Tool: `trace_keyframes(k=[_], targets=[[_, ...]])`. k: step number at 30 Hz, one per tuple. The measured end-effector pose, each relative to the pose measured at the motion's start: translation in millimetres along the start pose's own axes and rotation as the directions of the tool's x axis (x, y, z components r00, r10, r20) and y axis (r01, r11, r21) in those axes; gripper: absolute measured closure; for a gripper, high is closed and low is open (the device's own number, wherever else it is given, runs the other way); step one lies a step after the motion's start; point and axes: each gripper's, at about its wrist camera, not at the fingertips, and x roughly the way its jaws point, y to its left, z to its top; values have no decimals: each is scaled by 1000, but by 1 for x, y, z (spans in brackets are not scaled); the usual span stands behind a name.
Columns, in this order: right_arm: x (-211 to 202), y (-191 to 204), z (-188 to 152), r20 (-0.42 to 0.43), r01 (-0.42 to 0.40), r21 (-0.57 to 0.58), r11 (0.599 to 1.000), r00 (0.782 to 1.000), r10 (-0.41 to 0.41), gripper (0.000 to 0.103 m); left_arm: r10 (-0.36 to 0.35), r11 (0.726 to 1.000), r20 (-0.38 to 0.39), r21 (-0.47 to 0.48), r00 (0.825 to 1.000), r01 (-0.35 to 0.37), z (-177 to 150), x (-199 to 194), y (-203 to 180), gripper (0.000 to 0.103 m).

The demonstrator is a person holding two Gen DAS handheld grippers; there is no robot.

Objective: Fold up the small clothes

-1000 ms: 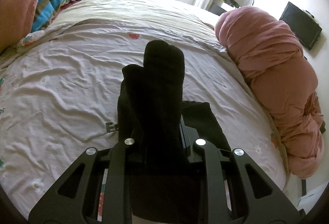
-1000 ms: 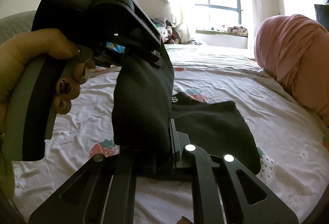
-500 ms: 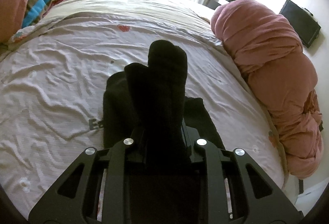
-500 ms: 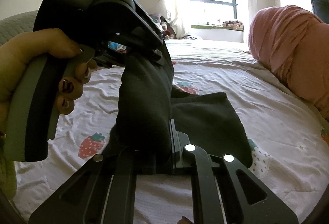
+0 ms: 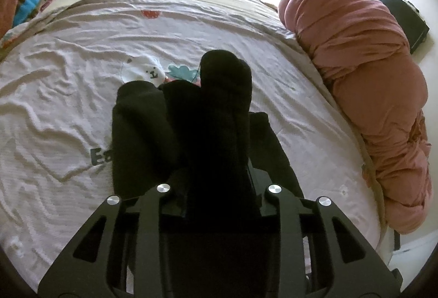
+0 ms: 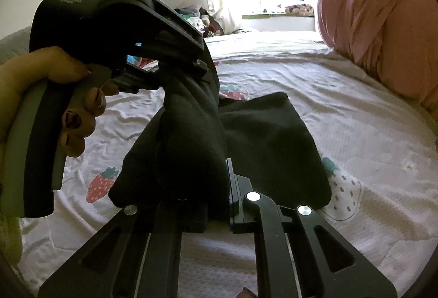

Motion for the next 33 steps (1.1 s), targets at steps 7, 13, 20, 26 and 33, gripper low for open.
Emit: trace_keyframes(k=[7, 13, 20, 26, 33], targets=[[11, -13, -6, -28, -23, 71, 997, 999, 25, 94, -16, 1000, -29, 1, 999, 16, 1, 18, -5, 74], [25, -42, -11, -56, -109, 231, 967, 991, 125, 92, -42, 999, -38, -7, 998, 42, 1, 28, -8, 59], [42, -69, -22, -83, -169, 392, 905, 973, 217, 91, -199, 974, -8, -110, 980, 197, 1, 29, 3, 33], [45, -77, -28, -71, -195, 443, 875, 965, 251, 91, -192, 970, 80, -139, 978, 202, -7, -2, 24, 33], [44, -76, -24, -78, -200, 448, 871, 962, 261, 84, -40, 989, 69, -141, 997, 49, -51, -12, 61, 33]])
